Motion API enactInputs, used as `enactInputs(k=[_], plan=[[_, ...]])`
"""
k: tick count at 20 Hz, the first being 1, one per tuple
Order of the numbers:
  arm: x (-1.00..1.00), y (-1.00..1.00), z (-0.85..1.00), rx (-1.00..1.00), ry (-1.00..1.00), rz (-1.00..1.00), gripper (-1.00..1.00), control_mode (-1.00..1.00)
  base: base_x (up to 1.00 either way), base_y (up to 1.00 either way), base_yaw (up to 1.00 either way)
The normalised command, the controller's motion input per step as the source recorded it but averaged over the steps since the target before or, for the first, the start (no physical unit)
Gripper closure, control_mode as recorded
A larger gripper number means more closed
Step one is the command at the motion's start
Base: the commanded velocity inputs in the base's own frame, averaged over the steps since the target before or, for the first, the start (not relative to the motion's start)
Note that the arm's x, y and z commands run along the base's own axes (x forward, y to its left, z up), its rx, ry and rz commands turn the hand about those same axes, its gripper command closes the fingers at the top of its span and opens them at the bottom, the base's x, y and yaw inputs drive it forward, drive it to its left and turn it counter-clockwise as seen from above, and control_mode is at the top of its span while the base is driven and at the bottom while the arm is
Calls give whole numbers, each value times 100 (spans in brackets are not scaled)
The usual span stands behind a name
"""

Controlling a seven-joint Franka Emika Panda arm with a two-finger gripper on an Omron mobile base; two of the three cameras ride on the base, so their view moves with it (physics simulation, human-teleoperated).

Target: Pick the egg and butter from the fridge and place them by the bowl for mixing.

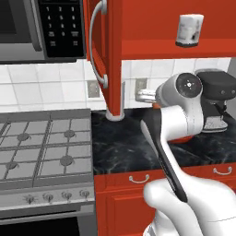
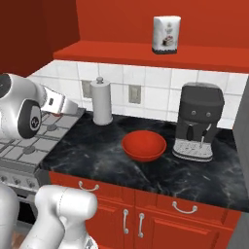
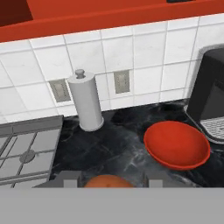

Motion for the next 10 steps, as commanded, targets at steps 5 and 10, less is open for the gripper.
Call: enactInputs(k=[5,10], plan=[[0,0,0,0,0,0,100,100,6,0,0],[0,0,0,0,0,0,100,100,57,0,0]])
